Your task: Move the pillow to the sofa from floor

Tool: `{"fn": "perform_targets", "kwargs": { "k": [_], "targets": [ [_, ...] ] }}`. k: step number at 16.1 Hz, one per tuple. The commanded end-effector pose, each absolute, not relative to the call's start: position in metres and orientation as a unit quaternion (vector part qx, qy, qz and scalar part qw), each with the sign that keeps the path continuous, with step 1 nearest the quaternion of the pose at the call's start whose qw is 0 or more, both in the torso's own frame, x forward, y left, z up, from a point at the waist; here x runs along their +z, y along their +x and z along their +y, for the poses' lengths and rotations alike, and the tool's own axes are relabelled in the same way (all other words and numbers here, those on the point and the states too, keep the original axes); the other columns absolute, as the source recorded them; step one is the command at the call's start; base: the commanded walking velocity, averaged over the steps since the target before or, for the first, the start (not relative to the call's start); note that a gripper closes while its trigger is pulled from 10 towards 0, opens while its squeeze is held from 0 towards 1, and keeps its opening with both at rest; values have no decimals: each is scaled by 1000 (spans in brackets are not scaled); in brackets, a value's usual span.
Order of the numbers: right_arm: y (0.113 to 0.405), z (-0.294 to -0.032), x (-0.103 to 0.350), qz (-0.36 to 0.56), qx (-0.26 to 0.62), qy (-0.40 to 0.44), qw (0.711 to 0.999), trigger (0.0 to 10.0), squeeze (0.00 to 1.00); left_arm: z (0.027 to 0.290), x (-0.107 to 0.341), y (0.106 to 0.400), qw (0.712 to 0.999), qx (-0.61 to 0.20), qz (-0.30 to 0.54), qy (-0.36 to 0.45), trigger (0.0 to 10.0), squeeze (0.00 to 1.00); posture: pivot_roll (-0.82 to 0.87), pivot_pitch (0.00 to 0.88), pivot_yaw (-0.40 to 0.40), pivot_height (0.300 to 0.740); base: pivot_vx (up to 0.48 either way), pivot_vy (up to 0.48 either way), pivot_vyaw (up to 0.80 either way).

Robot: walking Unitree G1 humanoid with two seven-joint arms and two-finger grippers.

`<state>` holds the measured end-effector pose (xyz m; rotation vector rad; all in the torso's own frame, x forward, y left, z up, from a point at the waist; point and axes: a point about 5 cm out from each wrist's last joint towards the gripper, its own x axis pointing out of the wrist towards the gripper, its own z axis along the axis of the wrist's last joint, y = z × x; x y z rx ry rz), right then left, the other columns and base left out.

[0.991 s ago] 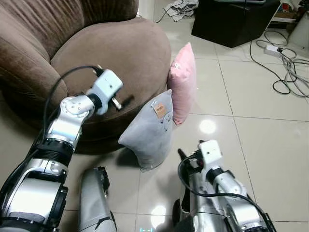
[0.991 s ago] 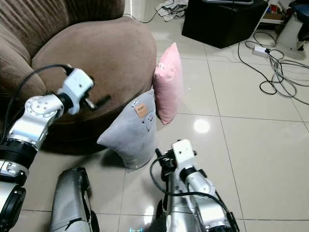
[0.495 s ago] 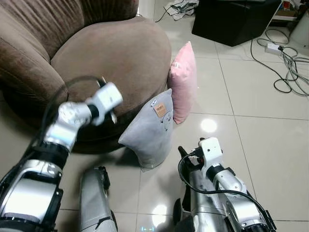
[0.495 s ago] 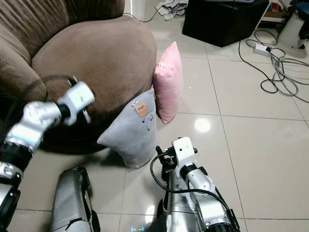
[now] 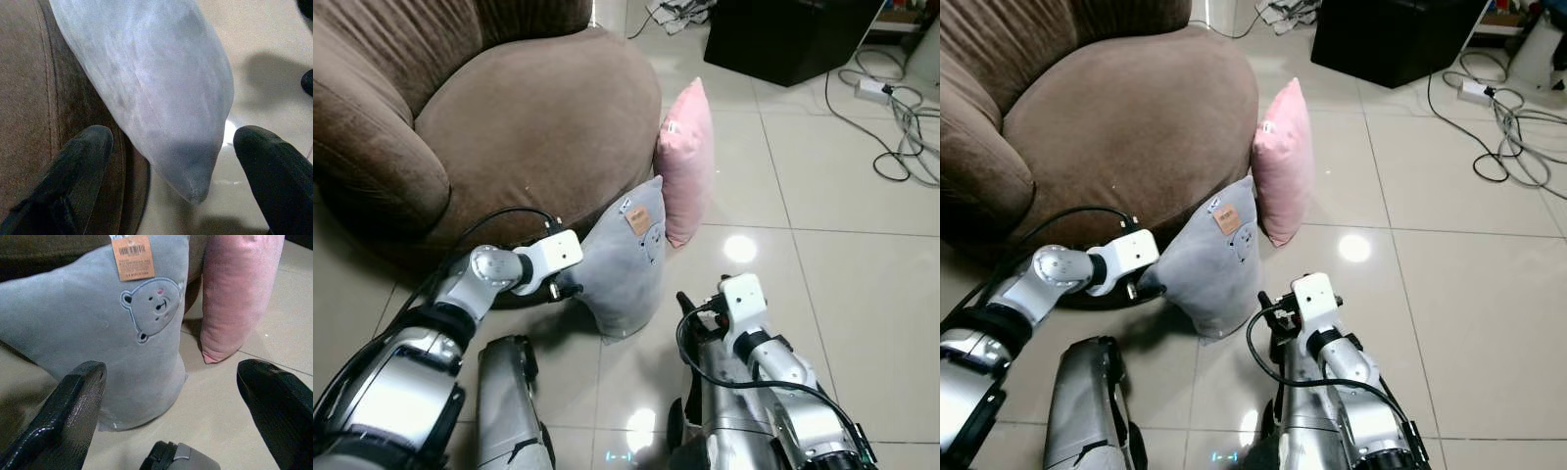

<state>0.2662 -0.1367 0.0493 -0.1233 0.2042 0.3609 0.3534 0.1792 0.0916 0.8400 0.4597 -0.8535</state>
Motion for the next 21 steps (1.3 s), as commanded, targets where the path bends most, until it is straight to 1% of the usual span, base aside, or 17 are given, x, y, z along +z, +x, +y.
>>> {"fn": "perform_targets", "kwargs": {
  "k": [1,4,7,9,10,11,12,13,14,16,18,19,20,21],
  "targets": [
    [261,-141,47,109,166,-57,978,10000,0,179,88,353,795,-395,222,403,10000,0,-121,229,-24,487,0,0,0],
    [253,-146,48,111,158,-56,980,10000,0,185,81,353,801,-355,233,421,10000,0,-152,250,-32,487,0,0,0],
    [243,-155,49,121,156,-67,978,10000,0,185,69,349,810,-325,243,422,10000,0,-191,273,-65,487,0,0,0],
    [237,-165,52,127,155,-79,977,10000,0,182,51,341,831,-290,257,399,10000,0,-230,279,-99,487,0,0,0],
    [237,-165,52,127,155,-79,977,10000,0,182,51,341,831,-290,257,399,10000,0,-230,279,-99,487,0,0,0],
    [235,-169,53,129,153,-82,976,10000,0,179,45,337,845,-273,261,379,10000,0,-247,275,-115,487,0,0,0],
    [233,-173,56,131,151,-85,976,10000,0,174,38,334,877,-246,267,314,10000,0,-263,272,-129,487,0,0,0],
    [229,-177,59,134,153,-91,975,10000,0,165,34,332,918,-207,266,207,10000,0,-289,269,-152,487,0,0,0],
    [227,-179,60,137,156,-95,974,10000,0,159,33,332,935,-187,261,149,10000,0,-299,265,-169,487,0,0,0],
    [223,-184,61,145,159,-104,971,10000,0,148,30,330,952,-159,254,66,10000,0,-309,257,-189,487,0,0,0],
    [223,-190,64,149,159,-110,970,10000,0,141,32,332,964,-119,233,-38,10000,0,-310,249,-206,487,0,0,0],
    [223,-190,65,150,160,-111,969,10000,0,139,34,333,965,-101,224,-88,10000,0,-309,244,-212,487,0,0,0],
    [223,-190,65,151,162,-112,969,10000,0,137,35,334,964,-95,220,-118,10000,0,-304,241,-218,487,0,0,0],
    [223,-190,65,155,168,-114,967,10000,0,132,36,335,959,-81,208,-172,10000,0,-296,237,-228,487,0,0,0]
  ]
}}
